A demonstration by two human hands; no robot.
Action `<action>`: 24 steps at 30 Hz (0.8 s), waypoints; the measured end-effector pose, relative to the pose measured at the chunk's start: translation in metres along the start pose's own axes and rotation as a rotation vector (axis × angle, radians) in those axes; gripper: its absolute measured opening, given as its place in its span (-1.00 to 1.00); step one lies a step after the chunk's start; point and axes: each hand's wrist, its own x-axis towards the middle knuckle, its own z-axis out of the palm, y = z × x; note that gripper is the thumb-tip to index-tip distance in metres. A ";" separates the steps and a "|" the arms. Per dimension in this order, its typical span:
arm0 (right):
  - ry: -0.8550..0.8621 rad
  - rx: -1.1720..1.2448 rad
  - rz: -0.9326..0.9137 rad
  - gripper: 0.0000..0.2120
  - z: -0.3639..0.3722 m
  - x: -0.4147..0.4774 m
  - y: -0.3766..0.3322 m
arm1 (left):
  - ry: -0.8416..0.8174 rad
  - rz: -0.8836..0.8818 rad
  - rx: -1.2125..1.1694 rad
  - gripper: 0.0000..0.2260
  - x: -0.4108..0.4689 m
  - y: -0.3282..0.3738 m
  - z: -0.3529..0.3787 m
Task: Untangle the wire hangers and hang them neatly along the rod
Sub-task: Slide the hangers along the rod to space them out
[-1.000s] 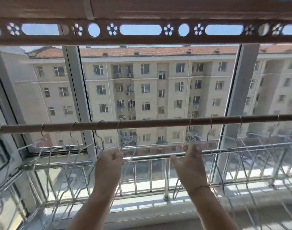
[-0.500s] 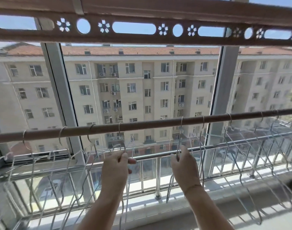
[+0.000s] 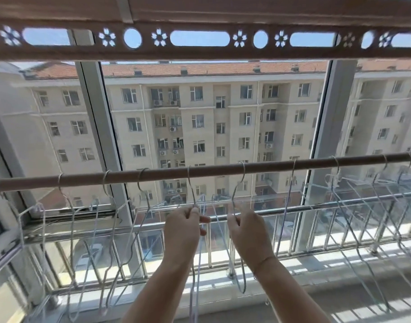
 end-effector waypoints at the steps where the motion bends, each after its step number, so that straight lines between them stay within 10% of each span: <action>1: 0.002 -0.003 -0.001 -0.82 -0.001 0.001 0.001 | 0.001 0.003 0.012 -0.77 0.000 0.000 0.000; 13: -0.102 -0.103 0.018 -0.49 -0.024 -0.017 -0.005 | 0.266 0.318 0.195 -0.75 -0.019 0.009 -0.041; 24: -0.112 0.144 -0.366 -0.64 -0.025 -0.043 -0.109 | 0.705 0.301 0.267 -0.79 -0.020 -0.011 -0.165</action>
